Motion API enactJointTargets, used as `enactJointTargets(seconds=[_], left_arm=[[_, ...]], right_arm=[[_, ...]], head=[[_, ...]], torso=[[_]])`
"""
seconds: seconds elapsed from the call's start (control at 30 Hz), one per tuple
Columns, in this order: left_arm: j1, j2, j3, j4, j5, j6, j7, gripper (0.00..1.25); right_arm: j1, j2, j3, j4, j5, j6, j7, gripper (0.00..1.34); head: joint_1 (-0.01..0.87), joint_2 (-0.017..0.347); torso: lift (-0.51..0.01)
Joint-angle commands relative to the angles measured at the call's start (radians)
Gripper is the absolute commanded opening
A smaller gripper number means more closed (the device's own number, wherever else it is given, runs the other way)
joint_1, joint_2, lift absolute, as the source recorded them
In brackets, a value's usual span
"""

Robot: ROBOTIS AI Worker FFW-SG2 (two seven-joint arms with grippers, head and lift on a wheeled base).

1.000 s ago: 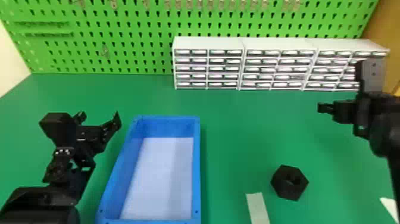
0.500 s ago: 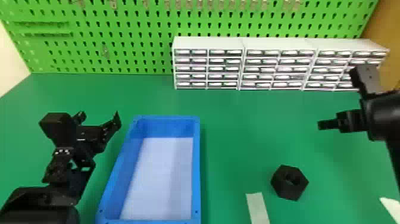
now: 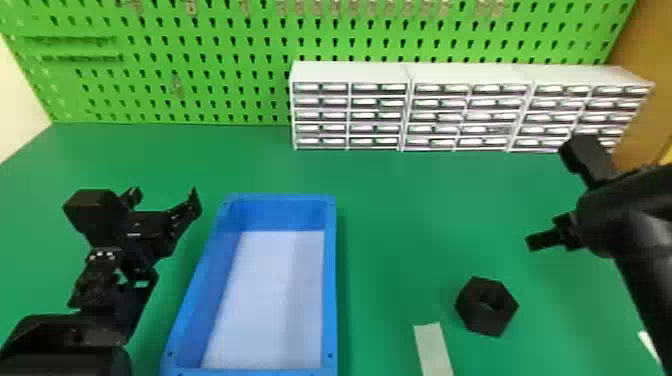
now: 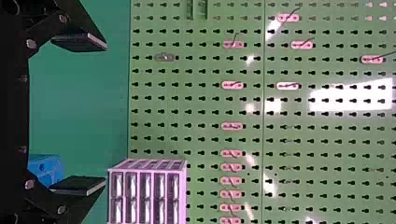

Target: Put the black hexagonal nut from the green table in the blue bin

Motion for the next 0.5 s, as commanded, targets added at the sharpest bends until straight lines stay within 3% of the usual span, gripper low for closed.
enactJointTargets(seconds=[0.0, 0.47], left_arm=[[0.003, 0.000, 0.003, -0.002, -0.002, 0.000, 0.000, 1.00], [0.002, 0.000, 0.006, -0.002, -0.012, 0.000, -0.002, 1.00]], right_arm=[[0.007, -0.011, 0.053, 0.001, 0.038, 0.018, 0.041, 0.80], [0.019, -0.022, 0.147, 0.000, 0.163, 0.022, 0.202, 0.80]], head=[[0.686, 0.052], [0.686, 0.052]], torso=[[-0.097], [-0.097]])
